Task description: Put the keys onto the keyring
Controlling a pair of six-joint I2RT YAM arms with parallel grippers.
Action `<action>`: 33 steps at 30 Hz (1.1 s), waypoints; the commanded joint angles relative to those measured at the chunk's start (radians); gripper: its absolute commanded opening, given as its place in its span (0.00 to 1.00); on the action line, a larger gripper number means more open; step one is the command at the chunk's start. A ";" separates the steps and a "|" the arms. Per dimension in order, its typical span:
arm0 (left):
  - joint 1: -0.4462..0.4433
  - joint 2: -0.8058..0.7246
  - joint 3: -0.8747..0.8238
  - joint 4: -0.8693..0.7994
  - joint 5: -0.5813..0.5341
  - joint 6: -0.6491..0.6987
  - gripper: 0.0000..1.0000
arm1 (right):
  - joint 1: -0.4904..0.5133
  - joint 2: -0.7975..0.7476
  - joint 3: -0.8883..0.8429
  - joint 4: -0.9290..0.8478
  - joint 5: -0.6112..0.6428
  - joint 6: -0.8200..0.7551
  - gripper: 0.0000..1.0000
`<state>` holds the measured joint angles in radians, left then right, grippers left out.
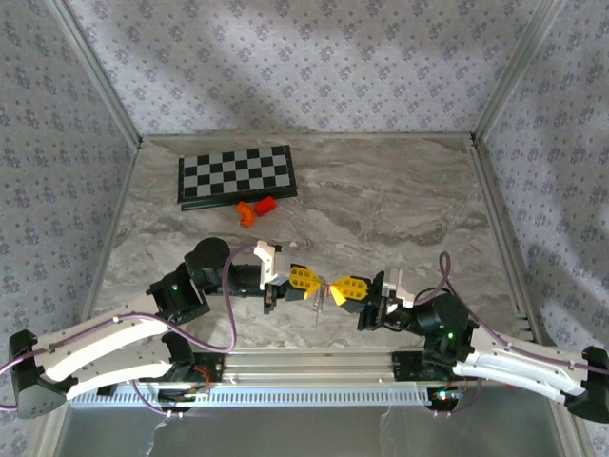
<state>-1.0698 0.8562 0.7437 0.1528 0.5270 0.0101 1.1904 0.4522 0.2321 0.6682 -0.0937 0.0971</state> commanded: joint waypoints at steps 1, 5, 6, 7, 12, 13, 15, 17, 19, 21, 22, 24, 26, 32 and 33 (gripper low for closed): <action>-0.006 -0.019 0.033 0.030 0.006 0.010 0.00 | 0.007 -0.009 0.021 0.013 -0.013 0.012 0.00; -0.007 -0.019 0.034 0.029 0.005 0.012 0.00 | 0.008 -0.011 0.020 0.012 -0.012 0.012 0.00; -0.007 -0.019 0.034 0.030 0.006 0.013 0.00 | 0.008 -0.010 0.020 0.012 -0.014 0.010 0.00; -0.007 -0.019 0.034 0.029 0.006 0.013 0.00 | 0.008 -0.010 0.020 0.013 -0.014 0.012 0.00; -0.007 -0.019 0.034 0.029 0.005 0.012 0.00 | 0.008 -0.012 0.017 0.016 -0.014 0.012 0.00; -0.007 -0.021 0.034 0.028 0.005 0.012 0.00 | 0.008 -0.013 0.018 0.016 -0.014 0.012 0.00; -0.007 -0.023 0.034 0.025 0.004 0.013 0.00 | 0.008 -0.015 0.015 0.017 -0.011 0.010 0.00; -0.007 -0.024 0.034 0.022 0.004 0.012 0.00 | 0.007 -0.014 0.016 0.013 -0.009 0.009 0.00; -0.007 -0.023 0.033 0.022 0.001 0.014 0.00 | 0.006 -0.015 0.018 0.003 -0.008 0.007 0.00; -0.007 -0.020 0.028 0.033 0.001 0.013 0.00 | 0.004 -0.018 0.018 -0.001 -0.004 0.007 0.00; -0.007 -0.019 0.023 0.039 0.002 0.010 0.00 | 0.006 -0.020 0.017 -0.004 -0.002 0.007 0.00; -0.007 -0.018 0.023 0.044 0.002 0.009 0.00 | 0.005 -0.023 0.017 -0.010 0.000 0.007 0.00; -0.007 -0.021 0.022 0.038 0.005 0.009 0.00 | 0.005 -0.028 0.018 -0.018 0.002 0.005 0.00; -0.007 -0.030 0.028 0.024 0.000 0.013 0.00 | 0.005 -0.049 0.033 -0.071 0.002 -0.005 0.00; -0.007 -0.030 0.028 0.026 0.002 0.012 0.00 | 0.004 -0.053 0.037 -0.080 0.002 -0.005 0.00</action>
<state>-1.0698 0.8467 0.7437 0.1528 0.5262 0.0101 1.1919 0.4183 0.2329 0.6109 -0.0933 0.0967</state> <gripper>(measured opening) 0.043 0.052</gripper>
